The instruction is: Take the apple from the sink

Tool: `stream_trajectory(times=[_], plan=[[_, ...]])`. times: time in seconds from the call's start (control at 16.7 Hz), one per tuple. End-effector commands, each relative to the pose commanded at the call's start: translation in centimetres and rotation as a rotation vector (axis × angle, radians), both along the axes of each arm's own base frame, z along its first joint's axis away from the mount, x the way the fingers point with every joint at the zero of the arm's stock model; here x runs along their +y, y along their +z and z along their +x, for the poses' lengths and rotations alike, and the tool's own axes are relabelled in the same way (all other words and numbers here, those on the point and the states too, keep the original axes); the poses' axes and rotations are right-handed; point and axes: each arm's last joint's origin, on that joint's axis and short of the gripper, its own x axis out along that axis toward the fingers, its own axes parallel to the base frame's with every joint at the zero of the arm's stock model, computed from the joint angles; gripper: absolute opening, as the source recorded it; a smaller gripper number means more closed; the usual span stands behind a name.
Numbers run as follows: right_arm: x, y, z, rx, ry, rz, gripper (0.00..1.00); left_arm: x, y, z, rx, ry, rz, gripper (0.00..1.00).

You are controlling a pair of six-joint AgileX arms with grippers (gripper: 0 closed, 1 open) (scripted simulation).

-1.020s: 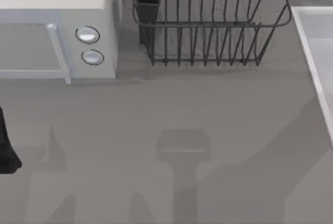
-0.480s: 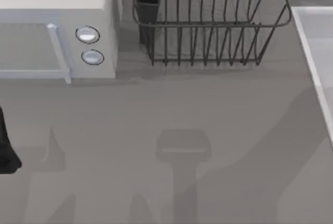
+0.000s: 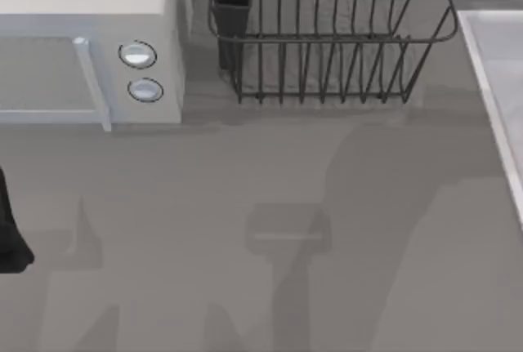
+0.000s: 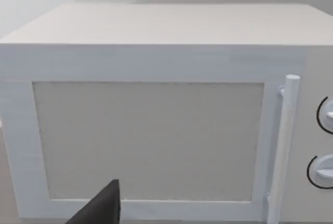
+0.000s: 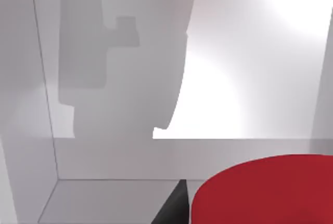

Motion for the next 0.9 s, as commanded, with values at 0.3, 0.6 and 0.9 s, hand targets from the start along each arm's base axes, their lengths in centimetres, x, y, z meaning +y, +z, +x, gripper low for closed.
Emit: stream_trajectory(times=[0.3, 0.6, 0.9], plan=[[0.6, 6.8, -1.7, -0.038, 0.000, -0.012, 0.00, 0.0, 0.0, 0.0, 0.000, 0.000, 0.000, 1.00], [0.8, 6.9, -1.7, -0.039, 0.002, -0.011, 0.00, 0.0, 0.0, 0.0, 0.000, 0.000, 0.000, 1.00], [5.7, 7.0, -2.0, -0.031, 0.001, -0.007, 0.00, 0.0, 0.0, 0.0, 0.000, 0.000, 0.000, 1.00]])
